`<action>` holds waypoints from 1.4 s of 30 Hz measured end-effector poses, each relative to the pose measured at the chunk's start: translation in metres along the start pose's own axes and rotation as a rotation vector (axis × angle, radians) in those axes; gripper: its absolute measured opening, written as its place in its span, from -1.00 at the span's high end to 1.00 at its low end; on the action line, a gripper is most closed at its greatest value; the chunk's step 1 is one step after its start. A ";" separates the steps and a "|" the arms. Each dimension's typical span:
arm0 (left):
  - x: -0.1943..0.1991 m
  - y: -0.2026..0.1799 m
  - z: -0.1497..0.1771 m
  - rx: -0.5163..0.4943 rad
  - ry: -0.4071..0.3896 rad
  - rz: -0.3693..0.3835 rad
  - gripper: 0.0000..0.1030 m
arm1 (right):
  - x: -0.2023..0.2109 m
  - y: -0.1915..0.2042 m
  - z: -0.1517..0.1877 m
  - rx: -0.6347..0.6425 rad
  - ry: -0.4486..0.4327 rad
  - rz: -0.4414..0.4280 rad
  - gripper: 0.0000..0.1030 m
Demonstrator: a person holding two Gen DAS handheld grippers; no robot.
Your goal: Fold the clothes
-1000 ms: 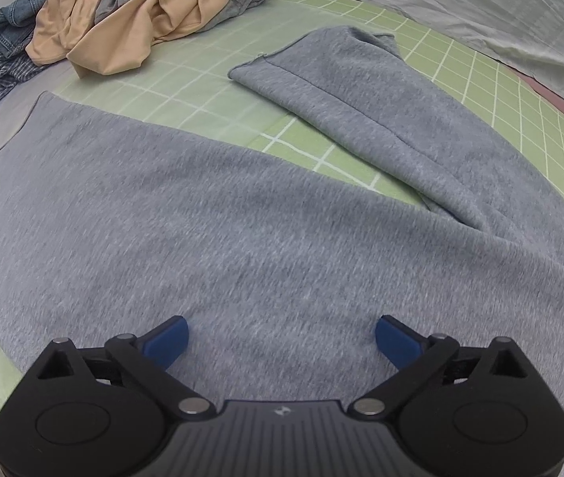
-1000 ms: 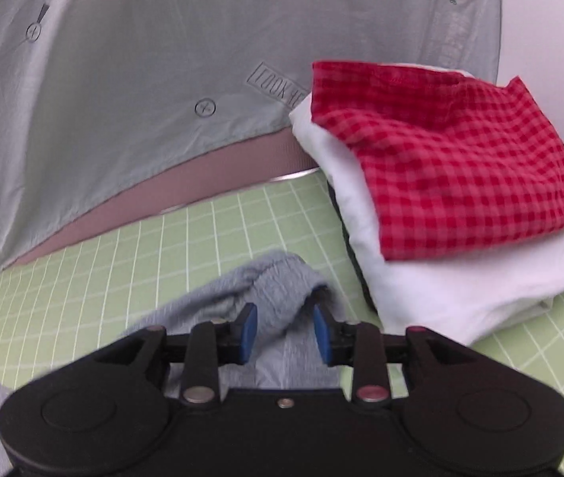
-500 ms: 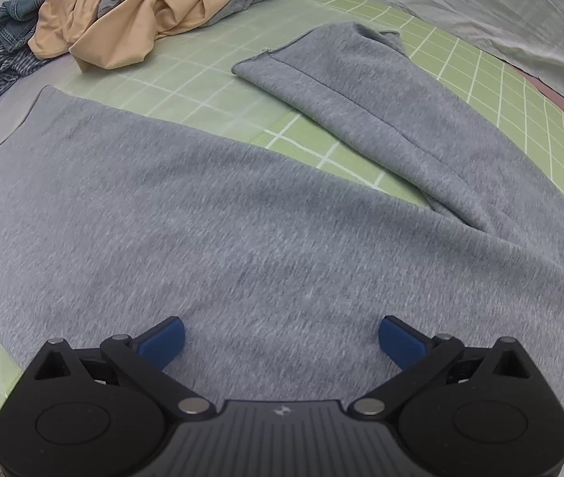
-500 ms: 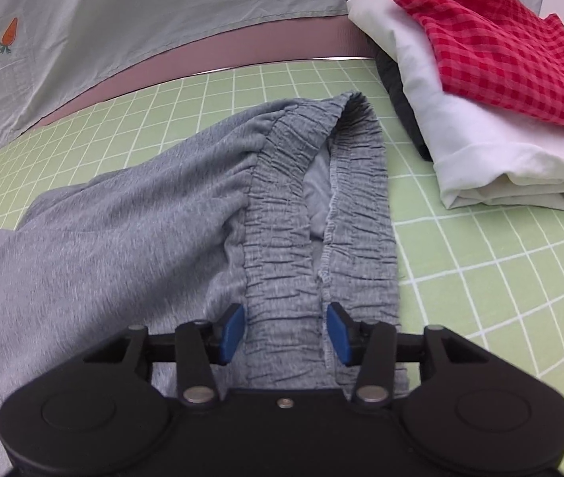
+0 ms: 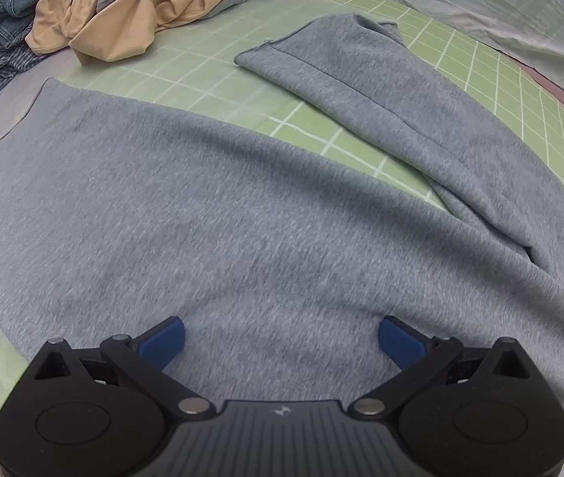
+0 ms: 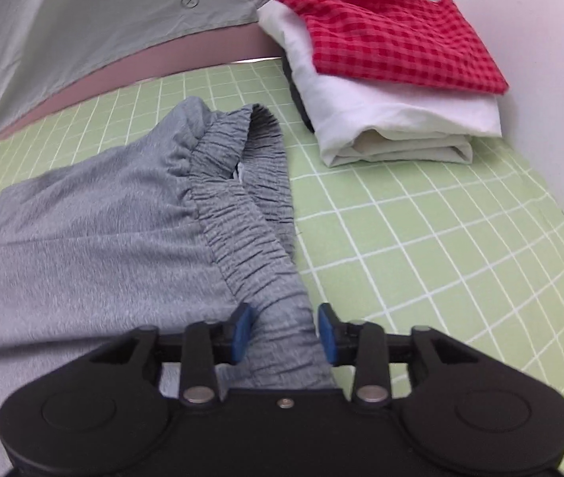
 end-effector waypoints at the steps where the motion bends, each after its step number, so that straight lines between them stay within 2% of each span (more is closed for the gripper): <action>1: 0.000 0.000 0.001 0.003 0.001 -0.001 -0.99 | 0.004 -0.005 0.004 -0.060 -0.007 -0.011 -0.10; 3: 0.000 0.000 0.003 0.004 0.001 -0.002 -0.99 | 0.012 -0.014 0.012 -0.179 -0.019 -0.034 -0.24; 7: 0.001 -0.001 0.005 0.001 0.005 -0.002 -0.99 | 0.022 -0.026 0.038 -0.337 0.001 -0.075 -0.33; 11: 0.001 -0.001 0.007 -0.005 0.008 -0.001 -0.99 | 0.013 -0.029 0.055 -0.455 0.050 -0.172 -0.34; 14: 0.000 -0.001 0.009 -0.009 0.008 0.001 -0.99 | 0.006 -0.027 0.053 -0.461 0.071 -0.171 -0.21; 16: 0.000 -0.001 0.010 -0.005 0.010 0.002 -0.99 | 0.001 -0.025 0.051 -0.449 0.083 -0.165 0.12; 17: 0.000 0.000 0.011 0.000 0.012 0.005 -0.99 | 0.001 -0.024 0.050 -0.425 0.082 -0.148 0.22; 18: 0.001 0.001 0.011 0.009 0.014 0.012 -0.99 | 0.002 -0.023 0.049 -0.401 0.080 -0.131 0.56; 19: 0.002 0.001 0.011 0.015 0.015 0.020 -0.99 | 0.003 -0.023 0.049 -0.376 0.074 -0.108 0.75; 21: 0.005 0.004 0.011 0.026 0.001 0.024 -0.99 | 0.009 -0.026 0.050 -0.335 0.055 -0.052 0.83; 24: 0.011 0.011 0.007 0.050 -0.020 0.022 -0.99 | 0.016 -0.048 0.057 -0.317 0.044 0.076 0.85; 26: 0.015 0.016 0.003 0.066 -0.032 0.023 -0.99 | 0.016 -0.067 0.063 -0.315 0.060 0.163 0.85; 29: 0.019 0.022 -0.004 0.085 -0.049 0.016 -0.99 | 0.012 -0.087 0.069 -0.247 0.104 0.284 0.82; 30: 0.019 0.023 -0.007 0.088 -0.054 0.013 -0.99 | 0.015 -0.088 0.066 -0.242 0.093 0.285 0.75; 31: 0.020 0.024 -0.011 0.090 -0.058 0.010 -0.99 | 0.017 -0.090 0.063 -0.237 0.083 0.287 0.41; 32: 0.021 0.024 -0.015 0.093 -0.063 0.008 -0.99 | 0.020 -0.091 0.060 -0.236 0.069 0.290 0.16; 33: 0.022 0.024 -0.020 0.095 -0.068 0.007 -0.99 | 0.025 -0.091 0.055 -0.251 0.043 0.300 -0.31; 34: 0.023 0.024 -0.026 0.096 -0.074 0.007 -0.99 | 0.030 -0.090 0.050 -0.268 0.015 0.313 -0.56; 37: 0.027 0.021 -0.043 0.092 -0.093 0.012 -0.99 | 0.036 -0.081 0.029 -0.305 -0.038 0.322 -0.61; 40: 0.025 0.013 -0.066 0.092 -0.105 0.025 -0.97 | 0.028 -0.060 0.002 -0.295 -0.052 0.244 -0.64; 42: 0.022 0.009 -0.085 0.102 -0.108 0.032 -0.95 | 0.021 -0.043 -0.015 -0.262 -0.048 0.229 -0.64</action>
Point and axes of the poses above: each gripper's, at about its wrist camera, not at the fingertips, and x roughly against the way its jaws point, y to its left, z to its underside, the point moved 7 cm from there along -x, roughly the way its jaws point, and after that the axes turned 13 degrees about y, right-handed, at the moved point
